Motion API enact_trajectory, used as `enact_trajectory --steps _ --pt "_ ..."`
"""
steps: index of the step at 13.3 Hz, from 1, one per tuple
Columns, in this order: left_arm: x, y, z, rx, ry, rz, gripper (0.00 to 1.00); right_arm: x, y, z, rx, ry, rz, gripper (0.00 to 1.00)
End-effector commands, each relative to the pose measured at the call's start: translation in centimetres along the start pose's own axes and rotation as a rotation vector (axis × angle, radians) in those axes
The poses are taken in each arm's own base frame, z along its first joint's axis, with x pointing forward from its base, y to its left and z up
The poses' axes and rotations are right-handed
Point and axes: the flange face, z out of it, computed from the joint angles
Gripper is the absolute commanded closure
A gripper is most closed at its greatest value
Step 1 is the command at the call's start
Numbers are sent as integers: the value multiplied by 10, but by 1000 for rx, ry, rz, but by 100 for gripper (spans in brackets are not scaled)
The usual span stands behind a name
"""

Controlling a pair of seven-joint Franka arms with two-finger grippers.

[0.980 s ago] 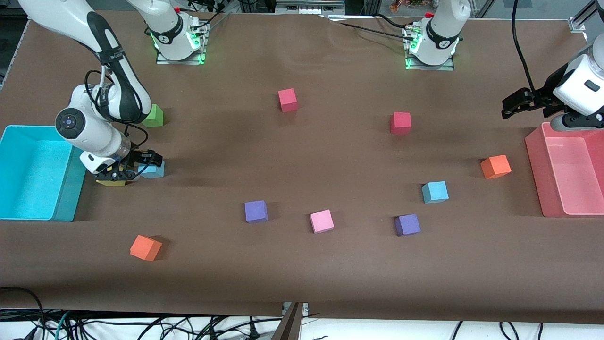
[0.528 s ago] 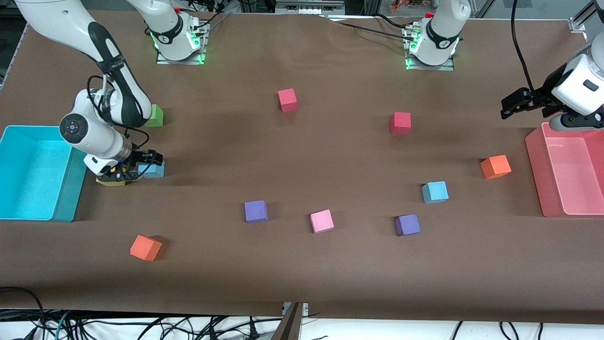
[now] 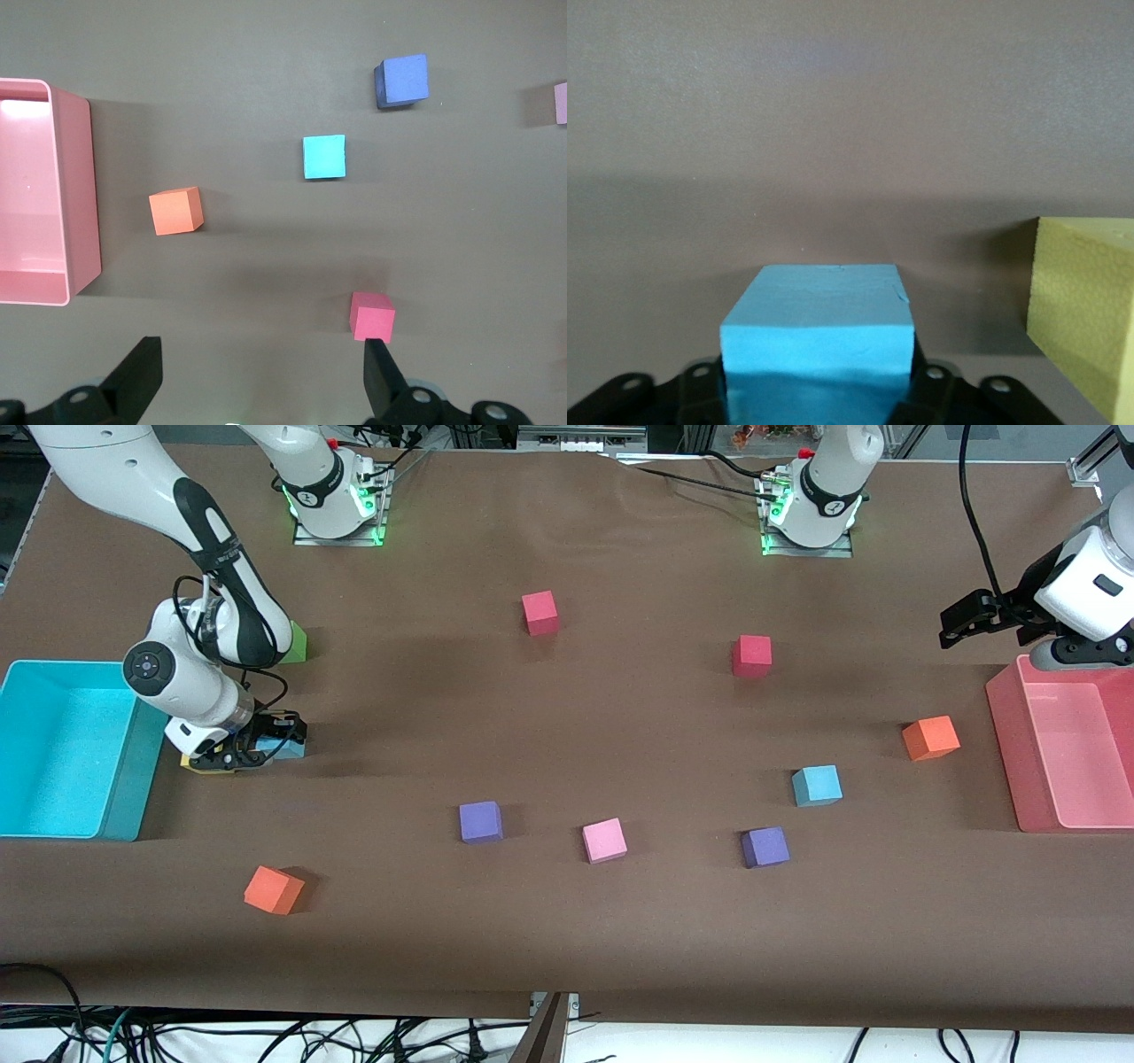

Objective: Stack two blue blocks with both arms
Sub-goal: 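Lift the light blue block and carry it toward the table center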

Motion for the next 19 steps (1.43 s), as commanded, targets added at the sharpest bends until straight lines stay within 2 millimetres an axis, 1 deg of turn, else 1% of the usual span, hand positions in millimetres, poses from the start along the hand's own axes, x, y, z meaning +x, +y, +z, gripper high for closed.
enact_trajectory --steps 1,2,4,6,8,11,12,13,14,15,16,18,19 --pt "0 1 -7 -7 7 15 0 2 -7 -7 8 18 -20 74" --pt "0 2 -7 -7 7 16 0 4 -8 -17 7 36 -27 74" --pt "-1 2 -7 -7 7 16 0 10 -8 -44 2 60 -33 74" --pt "0 3 -7 -14 6 17 0 23 -7 -75 2 4 -35 74" --pt "0 3 -7 -14 6 17 0 39 -10 -116 6 -73 -40 74" --pt "-1 2 -8 -15 8 15 0 55 -8 -181 8 -142 -37 73" --pt "0 2 -7 -15 6 15 0 58 -13 -197 10 -162 -42 73" --pt "0 2 -7 -15 6 15 0 61 -21 -215 14 -176 -53 73" --pt "0 3 -7 -14 6 17 0 62 -37 -228 27 -190 -43 73" --pt "-1 3 -8 -15 8 17 0 60 -63 -232 45 -205 10 73" --pt "-1 3 -8 -18 7 17 0 59 -100 -235 55 -206 79 73" --pt "-4 4 -11 -39 11 17 0 54 -171 -231 49 -196 186 73" --pt "-5 5 -12 -39 13 17 0 54 -209 -222 51 -189 207 73"
